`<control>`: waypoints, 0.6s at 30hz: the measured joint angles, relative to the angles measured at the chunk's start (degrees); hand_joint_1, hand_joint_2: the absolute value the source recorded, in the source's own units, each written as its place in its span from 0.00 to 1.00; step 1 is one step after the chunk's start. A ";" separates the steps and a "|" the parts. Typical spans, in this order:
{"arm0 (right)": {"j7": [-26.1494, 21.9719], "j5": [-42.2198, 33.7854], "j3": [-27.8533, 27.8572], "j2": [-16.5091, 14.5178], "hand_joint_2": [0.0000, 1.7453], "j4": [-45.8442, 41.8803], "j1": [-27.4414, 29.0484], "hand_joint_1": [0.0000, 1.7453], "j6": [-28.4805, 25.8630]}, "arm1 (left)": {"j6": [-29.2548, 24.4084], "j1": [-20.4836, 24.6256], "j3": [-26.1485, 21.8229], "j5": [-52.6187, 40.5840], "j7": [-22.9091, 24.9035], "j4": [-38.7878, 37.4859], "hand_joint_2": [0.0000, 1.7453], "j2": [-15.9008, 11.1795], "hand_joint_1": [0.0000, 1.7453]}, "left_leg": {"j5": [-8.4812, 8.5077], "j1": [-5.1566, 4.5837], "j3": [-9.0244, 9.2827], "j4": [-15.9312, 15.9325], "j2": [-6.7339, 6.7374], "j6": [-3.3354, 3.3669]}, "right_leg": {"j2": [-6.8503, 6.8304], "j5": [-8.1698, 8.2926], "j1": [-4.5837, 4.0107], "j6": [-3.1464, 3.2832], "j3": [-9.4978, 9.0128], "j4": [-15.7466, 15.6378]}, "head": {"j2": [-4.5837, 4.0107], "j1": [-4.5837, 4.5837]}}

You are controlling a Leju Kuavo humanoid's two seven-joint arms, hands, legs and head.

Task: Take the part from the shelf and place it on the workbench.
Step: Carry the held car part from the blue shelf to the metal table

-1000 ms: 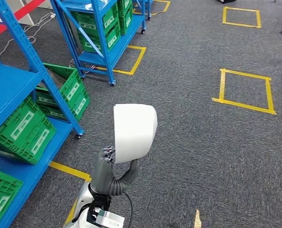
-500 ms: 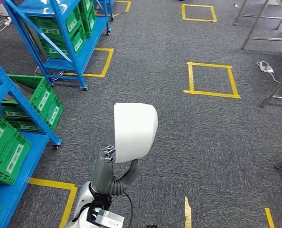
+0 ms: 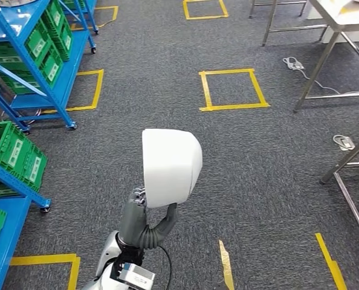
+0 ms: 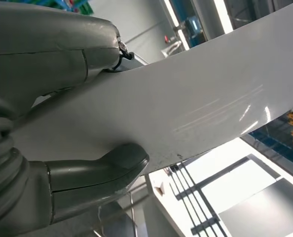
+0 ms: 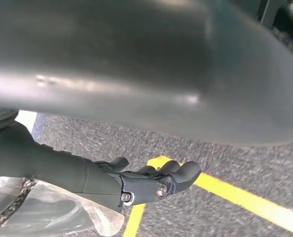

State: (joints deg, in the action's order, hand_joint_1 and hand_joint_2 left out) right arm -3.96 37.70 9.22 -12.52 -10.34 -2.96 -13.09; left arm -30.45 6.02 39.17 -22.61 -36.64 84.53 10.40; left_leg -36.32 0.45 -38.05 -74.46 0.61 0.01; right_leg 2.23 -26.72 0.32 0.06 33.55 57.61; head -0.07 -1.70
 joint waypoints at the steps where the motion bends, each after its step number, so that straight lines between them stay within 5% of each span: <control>1: 0.06 0.08 0.04 0.00 0.00 0.00 0.03 0.00 -0.04 | 0.01 0.03 0.01 0.25 -0.15 -0.19 1.00 0.00 1.00 | 1.33 -0.11 0.08 0.76 -0.20 0.39 | 0.90 0.01 -0.16 0.03 -0.05 0.02 | 0.00 -0.02; 4: 0.24 0.39 0.16 -0.03 0.00 0.01 0.00 0.00 -0.07 | 0.01 0.13 0.04 0.74 -0.40 -0.56 1.00 0.01 1.00 | 7.80 -0.59 3.90 10.86 -3.13 1.78 | 3.35 0.05 -0.32 0.00 -0.17 0.08 | -0.01 -0.07; 6: 0.37 0.60 0.18 -0.07 0.00 0.01 -0.05 0.00 -0.08 | 0.00 0.19 0.04 0.98 -0.42 -0.69 1.00 0.01 1.00 | 9.09 -0.77 5.48 15.10 -5.20 2.25 | 4.52 0.19 -0.15 -0.35 0.20 0.13 | 0.00 0.07; 8: 0.54 0.78 0.21 -0.09 0.00 0.02 0.05 0.00 -0.13 | 0.00 0.26 0.05 1.26 -0.43 -0.74 1.00 0.13 1.00 | 8.89 -0.78 5.81 16.14 -4.69 2.33 | 5.57 0.50 0.01 -1.05 0.71 -0.05 | 0.00 0.23; 9: 0.63 0.85 0.23 -0.08 0.00 0.02 0.14 0.00 -0.16 | 0.03 0.29 0.06 1.43 -0.43 -0.77 1.00 0.21 1.00 | 9.05 -0.69 6.02 16.64 -3.97 2.36 | 5.20 0.41 -0.01 -1.35 1.10 0.07 | 0.00 0.29; 11: 0.80 0.97 0.28 -0.05 0.00 0.02 0.12 0.00 -0.23 | 0.17 0.34 0.05 1.76 -0.43 -0.80 1.00 0.32 1.00 | 9.52 -0.47 6.37 17.60 -2.42 2.53 | 2.39 -1.45 -0.22 -1.81 2.86 2.92 | 0.00 0.04; 13: 0.87 1.07 0.29 -0.04 0.00 0.02 -0.03 0.00 -0.26 | 0.35 0.35 0.03 2.06 -0.42 -0.87 1.00 0.33 1.00 | 9.58 -0.56 6.43 17.82 -0.75 2.70 | -0.76 -4.93 -0.16 -2.25 6.24 9.66 | 0.00 -0.18; 15: 0.96 1.13 0.34 -0.02 0.00 0.02 -0.01 0.00 -0.29 | 0.54 0.33 0.02 2.39 -0.40 -0.98 1.00 0.33 1.00 | 9.49 -0.63 6.40 17.80 1.03 2.71 | -1.68 -6.64 0.15 -2.78 8.77 15.05 | 0.00 -0.20; 16: 1.03 1.17 0.37 0.00 0.00 0.02 0.07 0.00 -0.31 | 0.62 0.33 0.02 2.53 -0.40 -1.02 1.00 0.33 1.00 | 9.43 -0.62 6.40 17.78 1.83 2.66 | -1.94 -6.17 0.32 -3.02 8.72 15.21 | 0.00 -0.21; 18: 1.14 1.25 0.42 0.06 0.00 0.02 0.16 0.00 -0.39 | 0.72 0.34 0.02 2.73 -0.40 -1.07 1.00 0.33 1.00 | 9.20 -0.59 6.53 17.67 3.25 2.34 | -3.43 -2.80 0.64 -3.38 4.86 8.65 | -0.01 -0.22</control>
State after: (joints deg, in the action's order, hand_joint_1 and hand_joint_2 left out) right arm -2.82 38.95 9.63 -12.46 -10.32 -2.79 -13.47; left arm -29.73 6.37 39.19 -19.88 -37.05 83.46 10.73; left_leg -27.12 -0.14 -31.52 -56.79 3.87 2.35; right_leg -1.19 -29.52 0.95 -3.32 38.41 66.26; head -0.08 -1.92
